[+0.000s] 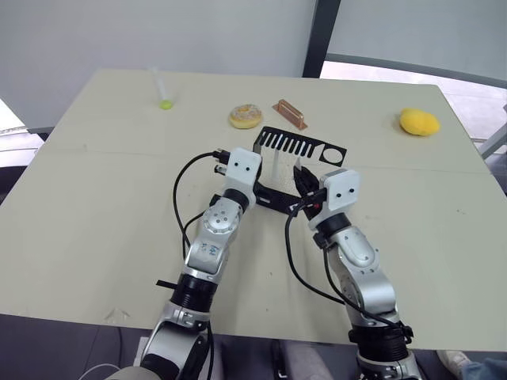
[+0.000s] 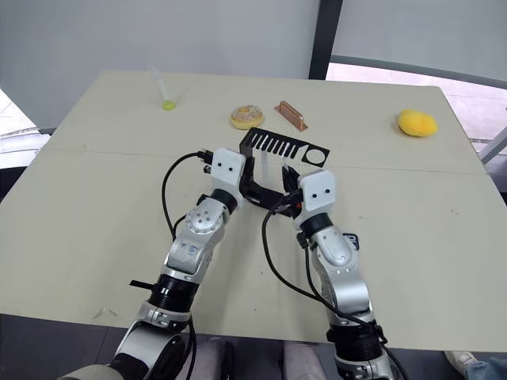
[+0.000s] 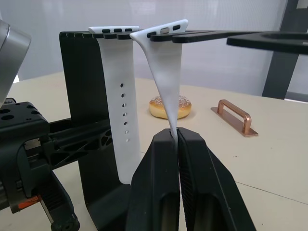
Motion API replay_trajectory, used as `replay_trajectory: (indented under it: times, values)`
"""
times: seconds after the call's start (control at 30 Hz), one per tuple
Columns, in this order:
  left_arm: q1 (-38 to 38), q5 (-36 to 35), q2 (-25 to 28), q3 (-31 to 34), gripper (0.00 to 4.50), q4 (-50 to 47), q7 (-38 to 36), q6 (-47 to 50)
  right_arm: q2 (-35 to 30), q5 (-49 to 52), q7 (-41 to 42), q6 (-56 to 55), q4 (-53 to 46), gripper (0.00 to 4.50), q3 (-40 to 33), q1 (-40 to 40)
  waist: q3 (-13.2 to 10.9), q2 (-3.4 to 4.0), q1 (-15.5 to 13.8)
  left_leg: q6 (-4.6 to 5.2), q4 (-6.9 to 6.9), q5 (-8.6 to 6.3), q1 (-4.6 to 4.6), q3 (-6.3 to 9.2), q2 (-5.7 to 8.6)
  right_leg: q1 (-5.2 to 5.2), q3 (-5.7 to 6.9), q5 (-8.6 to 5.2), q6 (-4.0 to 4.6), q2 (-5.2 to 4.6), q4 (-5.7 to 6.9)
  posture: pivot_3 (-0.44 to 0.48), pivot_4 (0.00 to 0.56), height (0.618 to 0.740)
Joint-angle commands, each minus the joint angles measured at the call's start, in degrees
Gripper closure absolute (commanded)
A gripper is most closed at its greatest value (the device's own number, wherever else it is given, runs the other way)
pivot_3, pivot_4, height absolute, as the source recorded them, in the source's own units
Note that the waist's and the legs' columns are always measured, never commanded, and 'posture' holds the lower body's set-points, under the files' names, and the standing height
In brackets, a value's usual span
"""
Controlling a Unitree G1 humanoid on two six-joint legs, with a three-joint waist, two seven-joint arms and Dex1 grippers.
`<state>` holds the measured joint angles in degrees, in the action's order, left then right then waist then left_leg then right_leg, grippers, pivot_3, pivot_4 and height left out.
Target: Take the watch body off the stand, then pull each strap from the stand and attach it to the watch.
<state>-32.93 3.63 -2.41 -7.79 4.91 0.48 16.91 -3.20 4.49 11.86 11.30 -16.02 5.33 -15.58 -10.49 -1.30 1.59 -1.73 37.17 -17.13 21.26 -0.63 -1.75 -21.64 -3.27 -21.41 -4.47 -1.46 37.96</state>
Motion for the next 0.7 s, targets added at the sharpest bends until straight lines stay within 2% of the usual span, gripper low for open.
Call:
replay_trajectory:
  times: [0.03, 0.17, 0.43, 0.7]
  values:
    - [-0.11, 0.08, -0.66, -0.29, 4.50, -1.85, -0.39, -0.33, 0.49, 0.72, 0.48, -1.68, -1.03, 4.49, 0.43, -1.09, 0.00, 0.00, 0.00, 0.00, 0.00, 0.00, 0.00, 0.00, 0.00, 0.00, 0.00, 0.00, 0.00, 0.00, 0.00, 0.000, 0.150, 0.740]
    - [-0.08, 0.05, -0.70, -0.19, 4.50, -1.92, -0.42, -0.18, -0.18, 0.18, 0.65, -2.74, -1.28, 4.49, 0.67, -1.59, 0.00, 0.00, -0.01, 0.00, 0.00, 0.00, 0.00, 0.00, 0.00, 0.00, 0.00, 0.00, 0.00, 0.00, -0.01, 0.000, 0.150, 0.740]
    - [0.46, -0.02, -0.78, 0.23, 4.50, -2.57, 0.01, 0.39, -6.27, -6.23, 2.34, -10.82, -3.80, 4.49, 3.81, -0.08, 0.00, 0.00, 0.00, 0.02, -0.02, -0.01, 0.02, 0.00, 0.01, 0.00, 0.00, 0.00, 0.00, 0.00, -0.06, 0.000, 0.150, 0.740]
    - [1.42, -1.66, -1.06, 1.97, 4.50, -3.04, -0.17, -0.09, -11.08, -5.92, 4.84, -14.53, -7.70, 4.49, 3.06, 9.13, 0.00, 0.00, 0.01, 0.03, -0.02, -0.01, 0.01, -0.04, 0.00, 0.02, -0.03, 0.01, -0.01, 0.01, -0.10, 0.000, 0.150, 0.740]
